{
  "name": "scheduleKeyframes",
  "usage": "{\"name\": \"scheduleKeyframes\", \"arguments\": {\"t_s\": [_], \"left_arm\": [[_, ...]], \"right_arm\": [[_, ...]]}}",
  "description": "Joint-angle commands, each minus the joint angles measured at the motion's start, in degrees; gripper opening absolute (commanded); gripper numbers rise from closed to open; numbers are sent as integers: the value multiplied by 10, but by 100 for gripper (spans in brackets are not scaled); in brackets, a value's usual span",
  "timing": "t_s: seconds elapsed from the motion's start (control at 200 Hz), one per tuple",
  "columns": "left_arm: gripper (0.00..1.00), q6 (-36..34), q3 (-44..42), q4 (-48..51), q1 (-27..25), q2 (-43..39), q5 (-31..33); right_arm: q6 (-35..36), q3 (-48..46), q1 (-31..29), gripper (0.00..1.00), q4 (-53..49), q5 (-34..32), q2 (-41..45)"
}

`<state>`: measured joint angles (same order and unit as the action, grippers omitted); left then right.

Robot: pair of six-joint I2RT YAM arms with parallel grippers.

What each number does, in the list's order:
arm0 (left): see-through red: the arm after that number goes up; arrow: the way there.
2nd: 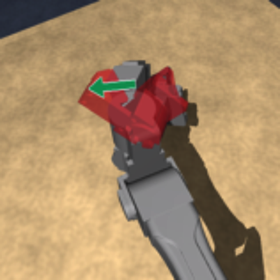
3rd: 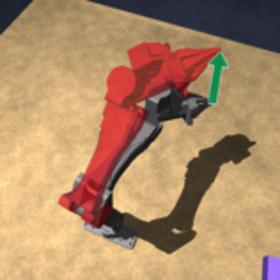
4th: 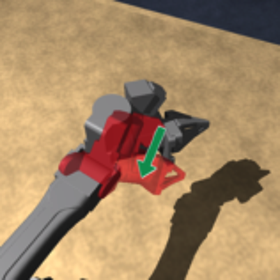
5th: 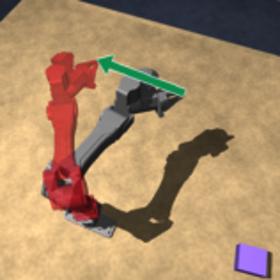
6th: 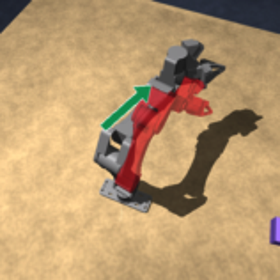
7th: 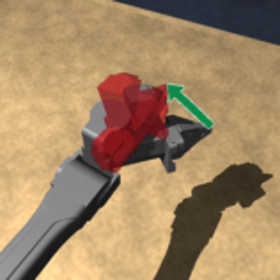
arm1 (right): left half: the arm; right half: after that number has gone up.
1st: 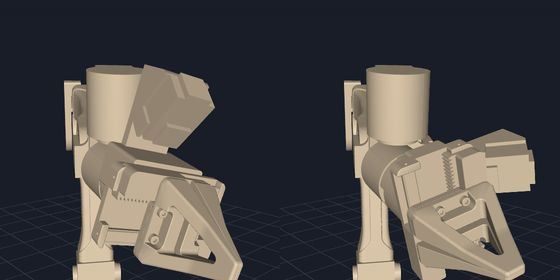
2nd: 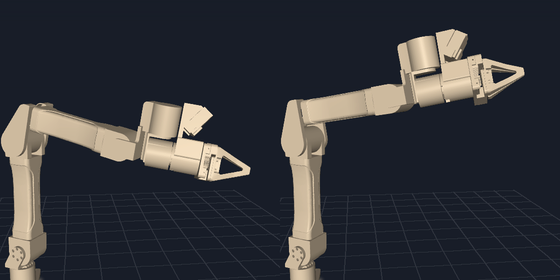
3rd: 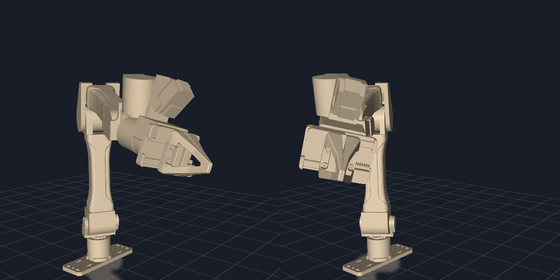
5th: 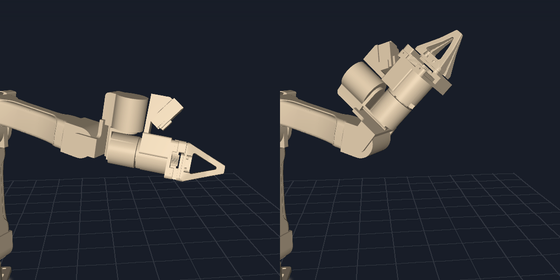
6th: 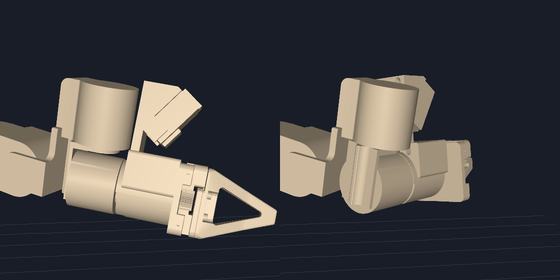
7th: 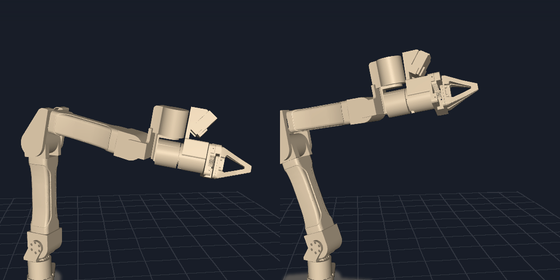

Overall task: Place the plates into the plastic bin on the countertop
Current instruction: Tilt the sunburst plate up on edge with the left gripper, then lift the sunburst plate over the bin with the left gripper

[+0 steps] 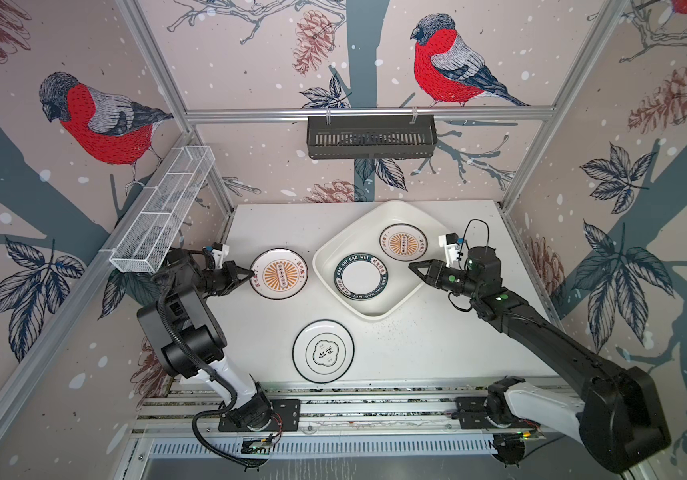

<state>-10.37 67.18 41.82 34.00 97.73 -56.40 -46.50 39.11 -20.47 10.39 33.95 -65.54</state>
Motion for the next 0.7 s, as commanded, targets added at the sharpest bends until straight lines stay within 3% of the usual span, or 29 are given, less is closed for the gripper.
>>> {"name": "scheduleKeyframes", "arguments": {"t_s": [0.0,0.695], "left_arm": [[0,20,5,-14,5,-19,-38],[0,103,-39,-90,-25,-64,-71]], "right_arm": [[5,7,-1,27,12,6,0],[9,11,0,27,8,8,2]]}}
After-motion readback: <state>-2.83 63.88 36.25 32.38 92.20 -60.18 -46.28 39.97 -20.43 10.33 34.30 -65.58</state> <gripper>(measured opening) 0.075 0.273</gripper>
